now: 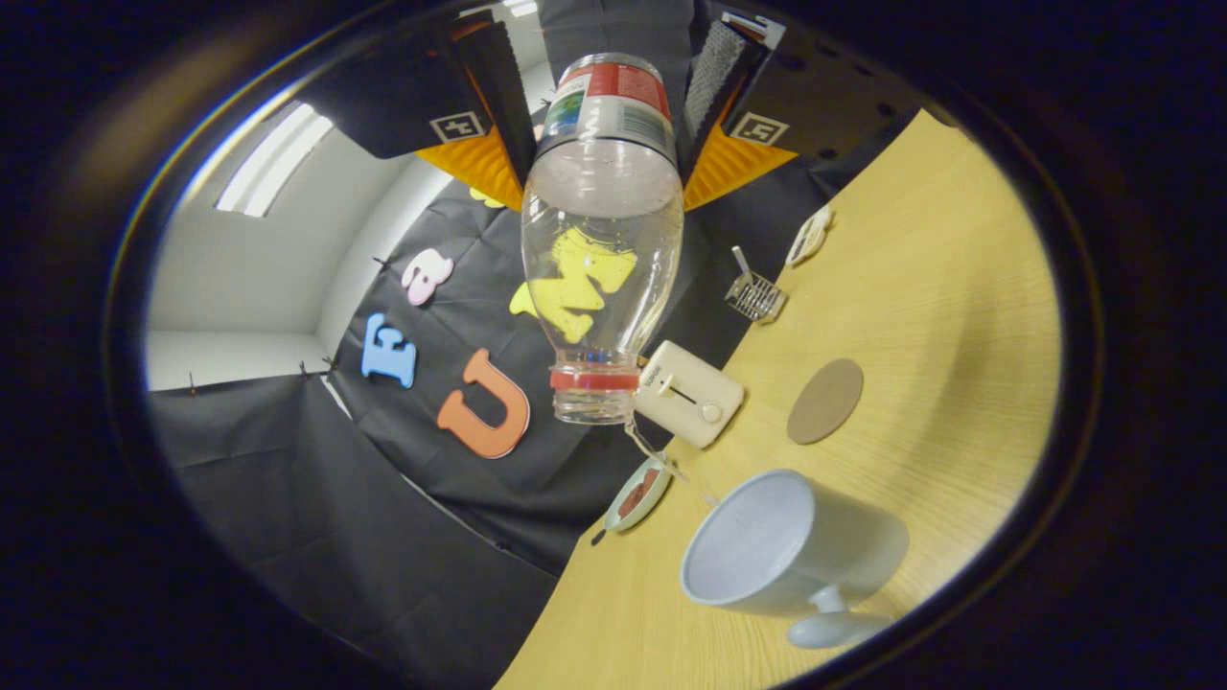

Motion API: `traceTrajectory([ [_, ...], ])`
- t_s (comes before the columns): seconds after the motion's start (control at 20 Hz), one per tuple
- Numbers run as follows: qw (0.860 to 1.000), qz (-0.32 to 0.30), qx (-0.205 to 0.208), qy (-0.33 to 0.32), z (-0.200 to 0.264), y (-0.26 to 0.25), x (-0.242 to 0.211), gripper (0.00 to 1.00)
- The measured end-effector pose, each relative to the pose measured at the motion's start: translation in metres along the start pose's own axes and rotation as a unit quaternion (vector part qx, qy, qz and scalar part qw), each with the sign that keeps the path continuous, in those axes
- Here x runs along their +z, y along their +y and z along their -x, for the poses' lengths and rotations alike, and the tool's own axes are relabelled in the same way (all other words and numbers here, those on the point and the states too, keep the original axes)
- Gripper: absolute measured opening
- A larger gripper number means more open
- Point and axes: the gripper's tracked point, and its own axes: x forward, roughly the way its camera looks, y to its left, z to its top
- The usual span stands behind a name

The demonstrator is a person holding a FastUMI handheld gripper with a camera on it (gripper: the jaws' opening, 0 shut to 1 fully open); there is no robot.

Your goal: Take the bottle from table, then pour the juice into the cup, finally place the bottle on the coaster

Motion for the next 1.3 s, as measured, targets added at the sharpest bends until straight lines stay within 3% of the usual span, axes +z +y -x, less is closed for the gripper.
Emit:
traceTrajectory([
  [0.75, 0.999, 0.036, -0.021, -0.014, -0.005, -0.03, 0.008, 0.78],
  [1.3, 0.998, 0.051, -0.016, -0.019, -0.009, -0.019, 0.014, 0.78],
])
